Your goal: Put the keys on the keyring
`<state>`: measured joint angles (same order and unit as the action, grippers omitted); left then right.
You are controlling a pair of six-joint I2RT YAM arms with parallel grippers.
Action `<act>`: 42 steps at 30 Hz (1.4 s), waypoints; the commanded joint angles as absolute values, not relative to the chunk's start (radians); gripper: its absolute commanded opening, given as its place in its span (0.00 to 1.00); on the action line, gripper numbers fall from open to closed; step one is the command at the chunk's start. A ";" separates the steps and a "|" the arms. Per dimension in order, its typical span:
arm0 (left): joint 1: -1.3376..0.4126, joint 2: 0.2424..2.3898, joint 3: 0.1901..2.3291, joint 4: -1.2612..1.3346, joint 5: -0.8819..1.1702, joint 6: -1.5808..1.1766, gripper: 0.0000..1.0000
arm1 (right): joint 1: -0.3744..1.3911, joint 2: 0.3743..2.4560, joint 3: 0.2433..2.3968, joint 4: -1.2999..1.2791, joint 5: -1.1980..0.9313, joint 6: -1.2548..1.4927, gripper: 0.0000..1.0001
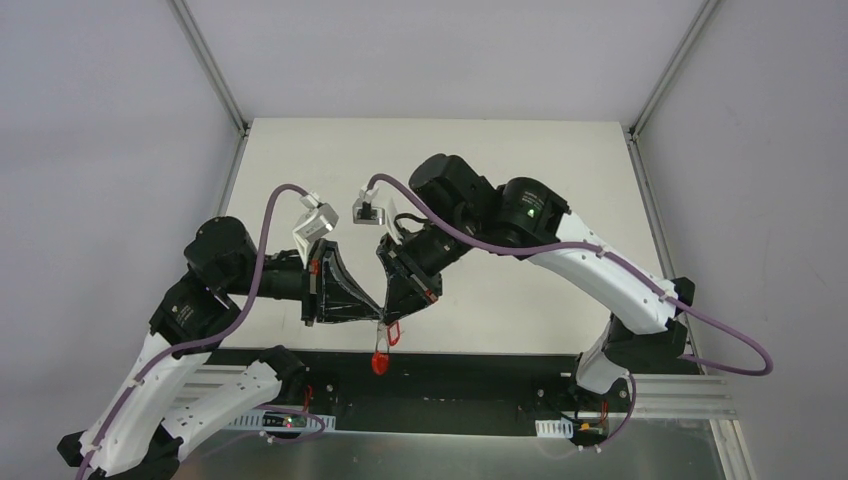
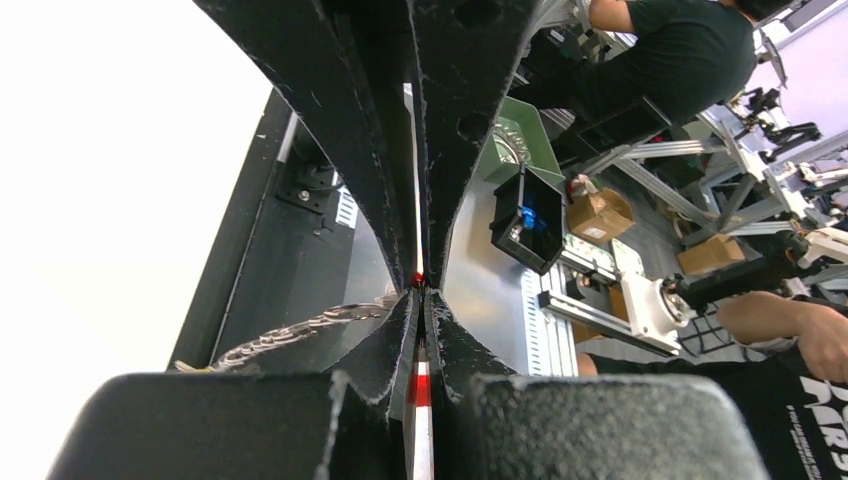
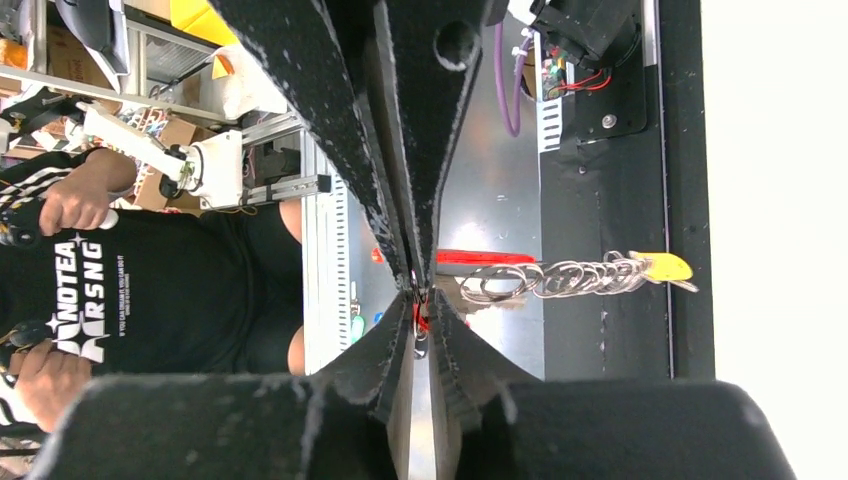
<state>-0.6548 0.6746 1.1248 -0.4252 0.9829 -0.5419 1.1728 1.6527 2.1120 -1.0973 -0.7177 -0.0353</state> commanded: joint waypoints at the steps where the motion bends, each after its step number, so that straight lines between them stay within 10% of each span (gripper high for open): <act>1: -0.658 0.647 1.184 -0.410 0.937 -0.469 0.00 | 1.170 1.544 2.065 -0.963 -0.687 -0.011 0.18; 9: -0.658 0.636 1.207 -0.381 0.914 -0.446 0.00 | 1.177 1.419 1.951 -0.835 -0.590 -0.042 0.33; 42: -0.658 0.435 1.051 0.063 0.808 -0.552 0.00 | 1.504 1.203 1.603 -0.268 -0.108 -0.625 0.33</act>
